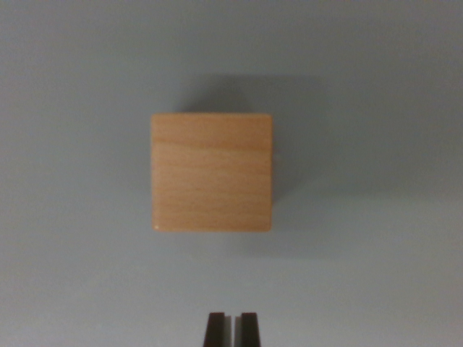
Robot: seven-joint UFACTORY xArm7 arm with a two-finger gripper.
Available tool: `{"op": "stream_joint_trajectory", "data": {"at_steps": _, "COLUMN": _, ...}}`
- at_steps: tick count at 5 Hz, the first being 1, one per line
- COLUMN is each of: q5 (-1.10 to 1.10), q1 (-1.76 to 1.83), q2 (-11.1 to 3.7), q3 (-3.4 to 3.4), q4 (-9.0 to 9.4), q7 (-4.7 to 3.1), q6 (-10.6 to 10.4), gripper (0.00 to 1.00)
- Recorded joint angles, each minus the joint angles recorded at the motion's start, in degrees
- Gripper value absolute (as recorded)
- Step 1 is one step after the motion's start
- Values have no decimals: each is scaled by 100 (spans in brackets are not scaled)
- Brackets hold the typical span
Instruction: Push wooden cube
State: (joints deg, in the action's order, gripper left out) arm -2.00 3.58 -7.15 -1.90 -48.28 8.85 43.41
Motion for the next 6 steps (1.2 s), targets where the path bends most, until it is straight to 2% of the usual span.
{"op": "stream_joint_trajectory", "data": {"at_steps": 1, "q5": 0, "q1": 0, "q2": 0, "q3": 0, "q4": 0, "q7": 0, "q6": 0, "gripper": 0}}
{"op": "stream_joint_trajectory", "data": {"at_steps": 2, "q5": -14, "q1": 13, "q2": -26, "q3": -9, "q4": 169, "q7": 39, "q6": -190, "gripper": 0}}
{"op": "stream_joint_trajectory", "data": {"at_steps": 3, "q5": -14, "q1": 13, "q2": -26, "q3": -9, "q4": 169, "q7": 39, "q6": -190, "gripper": 0}}
{"op": "stream_joint_trajectory", "data": {"at_steps": 4, "q5": -26, "q1": 25, "q2": -48, "q3": -17, "q4": 316, "q7": 72, "q6": -356, "gripper": 0}}
{"op": "stream_joint_trajectory", "data": {"at_steps": 5, "q5": -26, "q1": 25, "q2": -48, "q3": -17, "q4": 316, "q7": 72, "q6": -356, "gripper": 0}}
{"op": "stream_joint_trajectory", "data": {"at_steps": 6, "q5": -37, "q1": 35, "q2": -68, "q3": -24, "q4": 449, "q7": 102, "q6": -505, "gripper": 0}}
